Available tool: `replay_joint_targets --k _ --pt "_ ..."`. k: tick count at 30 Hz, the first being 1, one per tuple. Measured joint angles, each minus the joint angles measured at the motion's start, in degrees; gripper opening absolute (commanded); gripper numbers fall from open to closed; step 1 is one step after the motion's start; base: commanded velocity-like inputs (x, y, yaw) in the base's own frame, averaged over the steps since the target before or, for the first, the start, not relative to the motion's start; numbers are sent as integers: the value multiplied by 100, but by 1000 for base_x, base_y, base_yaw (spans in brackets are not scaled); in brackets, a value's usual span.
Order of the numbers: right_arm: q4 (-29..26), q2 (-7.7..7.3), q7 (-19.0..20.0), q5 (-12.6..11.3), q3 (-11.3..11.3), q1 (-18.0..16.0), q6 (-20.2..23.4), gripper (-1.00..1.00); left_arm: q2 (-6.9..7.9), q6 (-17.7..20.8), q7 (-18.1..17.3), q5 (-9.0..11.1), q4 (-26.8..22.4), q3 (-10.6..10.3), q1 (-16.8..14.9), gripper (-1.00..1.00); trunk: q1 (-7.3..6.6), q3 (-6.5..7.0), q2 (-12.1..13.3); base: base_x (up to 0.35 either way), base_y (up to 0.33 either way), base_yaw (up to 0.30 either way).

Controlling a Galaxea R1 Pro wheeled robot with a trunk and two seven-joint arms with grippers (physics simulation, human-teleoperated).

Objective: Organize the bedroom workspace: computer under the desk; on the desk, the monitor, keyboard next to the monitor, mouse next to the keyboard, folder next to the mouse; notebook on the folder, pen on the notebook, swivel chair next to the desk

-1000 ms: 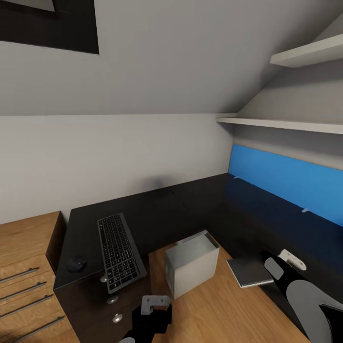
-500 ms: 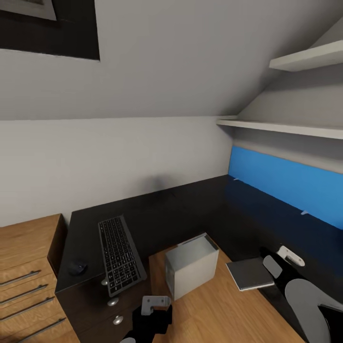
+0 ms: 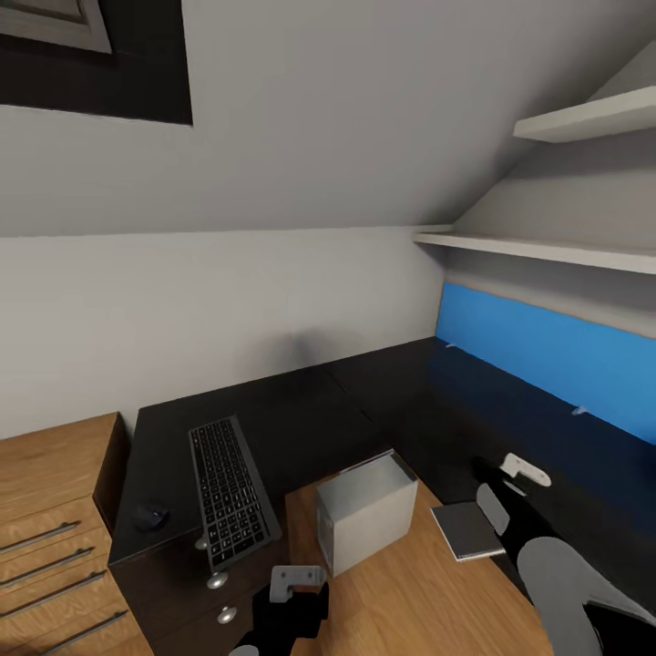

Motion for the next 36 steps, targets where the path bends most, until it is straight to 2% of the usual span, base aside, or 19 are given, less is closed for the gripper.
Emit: replay_joint_targets --k 4,5,7,8,11,19,28,36 --pt "-633 240 1 410 -3 384 31 100 3 0 -4 5 6 10 0 100 0 0 0 0 0 0" --pt "-1652 548 0 898 14 956 316 100 6 0 -5 6 8 18 -1 100 0 -1 -1 0 0 0" --pt "-2184 712 4 1100 11 1252 548 100 6 0 -6 6 9 21 0 100 0 0 0 0 0 0" --pt "-2602 830 10 1225 10 1481 796 100 7 0 -6 6 9 23 0 100 0 0 0 0 0 0" --pt "-3229 1025 36 1355 14 1842 1338 100 8 0 -6 5 9 27 0 100 0 0 0 0 0 0" --pt "-3507 1254 74 1379 12 2008 1663 100 8 0 -6 5 9 32 0 100 0 0 0 0 0 0" --pt "-3551 1411 83 1367 54 2033 1656 100 8 1 -5 -6 9 31 0 100 3 0 1 -72 51 0" --pt "-3534 1406 91 1367 55 2032 1637 100 8 0 -4 5 8 38 0 100 3 0 1 -282 184 0"
